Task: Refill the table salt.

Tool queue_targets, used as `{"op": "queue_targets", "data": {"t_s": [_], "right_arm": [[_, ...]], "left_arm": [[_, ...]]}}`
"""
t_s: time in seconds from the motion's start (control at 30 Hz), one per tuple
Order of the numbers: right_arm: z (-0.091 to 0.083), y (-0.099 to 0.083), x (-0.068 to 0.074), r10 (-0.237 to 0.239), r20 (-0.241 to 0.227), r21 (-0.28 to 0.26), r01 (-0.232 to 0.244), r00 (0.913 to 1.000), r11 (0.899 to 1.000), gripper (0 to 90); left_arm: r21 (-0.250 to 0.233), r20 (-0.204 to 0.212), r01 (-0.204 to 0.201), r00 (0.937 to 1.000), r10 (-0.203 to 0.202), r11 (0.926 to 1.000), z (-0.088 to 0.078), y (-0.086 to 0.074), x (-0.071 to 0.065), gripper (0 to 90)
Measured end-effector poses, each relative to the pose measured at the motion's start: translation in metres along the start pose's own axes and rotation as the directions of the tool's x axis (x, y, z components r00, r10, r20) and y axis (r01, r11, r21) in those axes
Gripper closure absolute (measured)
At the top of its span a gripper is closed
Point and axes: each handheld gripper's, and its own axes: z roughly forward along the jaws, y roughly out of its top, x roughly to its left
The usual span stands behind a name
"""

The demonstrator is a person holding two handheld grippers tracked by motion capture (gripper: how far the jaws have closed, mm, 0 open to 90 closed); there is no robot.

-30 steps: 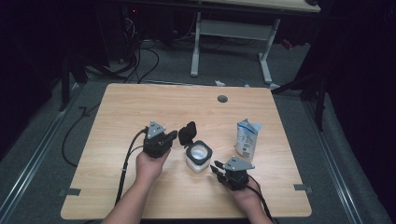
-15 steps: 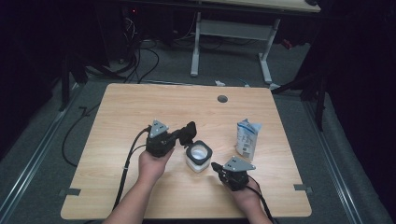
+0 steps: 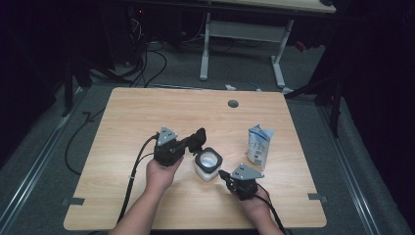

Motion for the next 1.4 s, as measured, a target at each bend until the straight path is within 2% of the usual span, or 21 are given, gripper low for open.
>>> {"op": "queue_targets", "data": {"t_s": [0.33, 0.53, 0.8, 0.9, 1.13, 1.4], "right_arm": [[0.004, 0.003, 0.003, -0.007, 0.007, -0.004, 0.007, 1.0, 1.0, 90.0], [0.004, 0.002, 0.004, -0.019, 0.006, -0.004, 0.019, 0.9998, 1.0, 89.9], [0.005, 0.002, 0.003, -0.012, 0.003, -0.004, 0.012, 0.9999, 1.0, 89.6], [0.005, 0.002, 0.004, -0.012, 0.002, -0.003, 0.012, 0.9999, 1.0, 89.5], [0.005, 0.001, 0.003, -0.018, 0.006, 0.003, 0.018, 0.9998, 1.0, 88.9], [0.003, 0.001, -0.001, 0.026, 0.0, -0.005, -0.026, 0.9997, 1.0, 89.9]], "left_arm": [[-0.009, 0.027, -0.003, 0.9996, 0.003, 1.0, -0.001, -0.006, -0.007, 89.8], [-0.002, 0.042, -0.034, 0.9985, 0.034, 0.9994, -0.003, -0.01, -0.017, 89.8], [-0.008, 0.07, -0.052, 0.9962, 0.052, 0.9986, -0.006, -0.016, -0.028, 89.7], [-0.003, 0.064, -0.062, 0.996, 0.062, 0.9981, -0.008, -0.02, -0.029, 89.7], [-0.008, 0.043, -0.059, 0.9973, 0.059, 0.9982, -0.014, -0.03, -0.027, 89.6], [0.027, 0.02, -0.055, 0.9983, 0.054, 0.9981, -0.019, -0.046, -0.024, 89.7]]}}
